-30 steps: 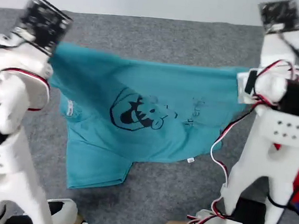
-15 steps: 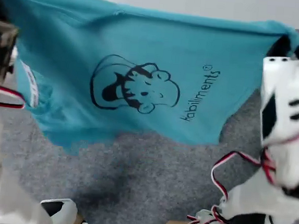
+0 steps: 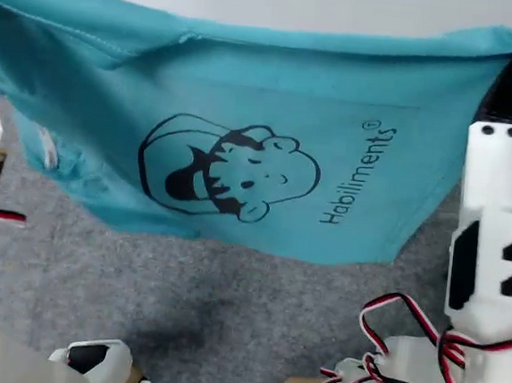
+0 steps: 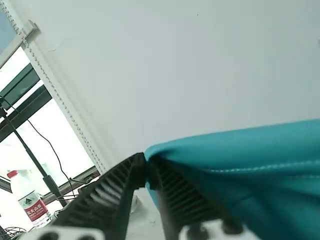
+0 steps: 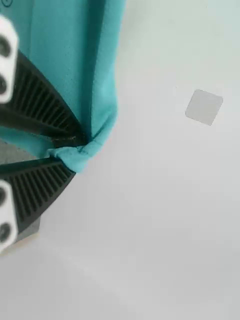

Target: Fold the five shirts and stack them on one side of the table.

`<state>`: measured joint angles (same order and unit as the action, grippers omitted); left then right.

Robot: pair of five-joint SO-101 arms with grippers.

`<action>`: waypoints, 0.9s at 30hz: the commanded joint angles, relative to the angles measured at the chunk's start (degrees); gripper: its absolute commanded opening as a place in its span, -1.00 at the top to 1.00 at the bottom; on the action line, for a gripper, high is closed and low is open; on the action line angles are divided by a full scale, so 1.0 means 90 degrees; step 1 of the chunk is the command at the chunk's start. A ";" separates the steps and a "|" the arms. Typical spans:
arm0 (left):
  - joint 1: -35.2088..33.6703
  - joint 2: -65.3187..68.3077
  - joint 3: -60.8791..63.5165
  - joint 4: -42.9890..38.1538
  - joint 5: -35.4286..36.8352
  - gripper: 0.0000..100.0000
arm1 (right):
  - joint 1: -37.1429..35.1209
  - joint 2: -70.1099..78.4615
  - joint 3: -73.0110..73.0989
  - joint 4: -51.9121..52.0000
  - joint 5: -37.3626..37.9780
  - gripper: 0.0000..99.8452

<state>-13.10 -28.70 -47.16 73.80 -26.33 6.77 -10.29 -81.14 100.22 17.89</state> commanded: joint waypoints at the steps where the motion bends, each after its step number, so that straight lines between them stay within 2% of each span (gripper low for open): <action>1: -0.0098 -0.0039 -0.0171 0.0020 -0.0078 0.99 | 0.0083 -0.0112 -0.0117 0.0005 0.0000 0.98; 10: -0.0098 0.0039 -0.0112 -0.0029 -0.0078 0.99 | 0.0073 -0.0005 -0.0020 0.0005 -0.0010 0.98; 15: -0.0068 0.0567 0.0874 -0.0039 -0.0078 0.99 | 0.0044 0.0620 0.1241 -0.0347 -0.0059 0.98; 20: -0.0059 0.1778 0.2027 -0.0088 -0.0078 0.99 | 0.0024 0.1714 0.2589 -0.1431 -0.0068 0.98; 27: 0.0107 0.4230 0.2320 -0.1172 -0.0059 0.99 | 0.0024 0.3746 0.3204 -0.3346 -0.0313 0.98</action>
<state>-12.66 2.86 -24.92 68.09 -26.59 6.77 19.08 -52.04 76.48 15.96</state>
